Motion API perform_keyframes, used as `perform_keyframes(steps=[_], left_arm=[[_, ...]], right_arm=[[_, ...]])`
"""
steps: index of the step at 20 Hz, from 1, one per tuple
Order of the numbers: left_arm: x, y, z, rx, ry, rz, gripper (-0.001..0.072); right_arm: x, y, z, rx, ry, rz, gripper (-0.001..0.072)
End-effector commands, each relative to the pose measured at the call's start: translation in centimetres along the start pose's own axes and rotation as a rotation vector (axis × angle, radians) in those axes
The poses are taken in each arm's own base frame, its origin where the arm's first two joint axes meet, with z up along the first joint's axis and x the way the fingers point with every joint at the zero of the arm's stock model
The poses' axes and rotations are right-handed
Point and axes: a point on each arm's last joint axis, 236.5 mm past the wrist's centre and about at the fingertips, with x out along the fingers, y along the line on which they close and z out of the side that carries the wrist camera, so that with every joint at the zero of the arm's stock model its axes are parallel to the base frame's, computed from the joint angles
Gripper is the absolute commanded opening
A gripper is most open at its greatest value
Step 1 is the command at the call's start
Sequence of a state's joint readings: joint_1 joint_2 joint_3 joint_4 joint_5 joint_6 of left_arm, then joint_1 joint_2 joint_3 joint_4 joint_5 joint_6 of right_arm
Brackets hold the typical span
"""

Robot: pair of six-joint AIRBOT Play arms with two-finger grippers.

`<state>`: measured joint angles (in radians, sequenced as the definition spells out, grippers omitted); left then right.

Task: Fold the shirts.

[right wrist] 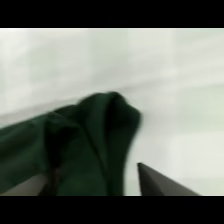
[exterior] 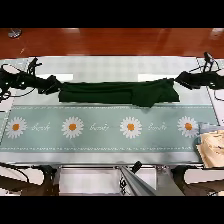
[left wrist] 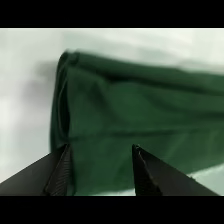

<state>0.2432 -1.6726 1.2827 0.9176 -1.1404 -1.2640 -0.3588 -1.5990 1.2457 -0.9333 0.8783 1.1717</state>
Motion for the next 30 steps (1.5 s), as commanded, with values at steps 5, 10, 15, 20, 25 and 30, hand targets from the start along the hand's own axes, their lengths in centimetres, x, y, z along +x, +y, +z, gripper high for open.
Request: perform_keyframes(steps=[5, 10, 15, 20, 25, 30], left_arm=[[-2.7, 1.4, -4.1, 0.07, 0.157, 0.109, 0.0439], [-4.3, -1.2, -2.9, 0.129, 0.073, 0.103, 0.0364], [-3.8, -4.1, -2.2, 0.158, 0.027, 0.055, 0.0364], [-3.5, -8.8, -0.8, 0.15, -0.059, -0.064, 0.0221], [-3.7, -18.0, -0.9, 0.321, -0.195, -0.116, 0.0029], [0.7, -29.4, -5.6, 0.476, -0.245, -0.22, 0.0025]], right_arm=[[-0.3, -2.5, -5.3, 0.2, 0.222, 0.135, 0.0617], [4.0, 2.3, -5.3, 0.326, 0.236, 0.338, 0.0616], [7.2, 5.8, -5.1, 0.292, 0.201, 0.334, 0.0497], [4.1, 9.7, -4.6, 0.171, 0.194, 0.396, 0.0026], [-4.8, 13.4, -2.3, -0.012, 0.087, 0.365, 0.0025], [-11.3, 14.0, -3.6, -0.088, 0.077, 0.246, 0.0025]])
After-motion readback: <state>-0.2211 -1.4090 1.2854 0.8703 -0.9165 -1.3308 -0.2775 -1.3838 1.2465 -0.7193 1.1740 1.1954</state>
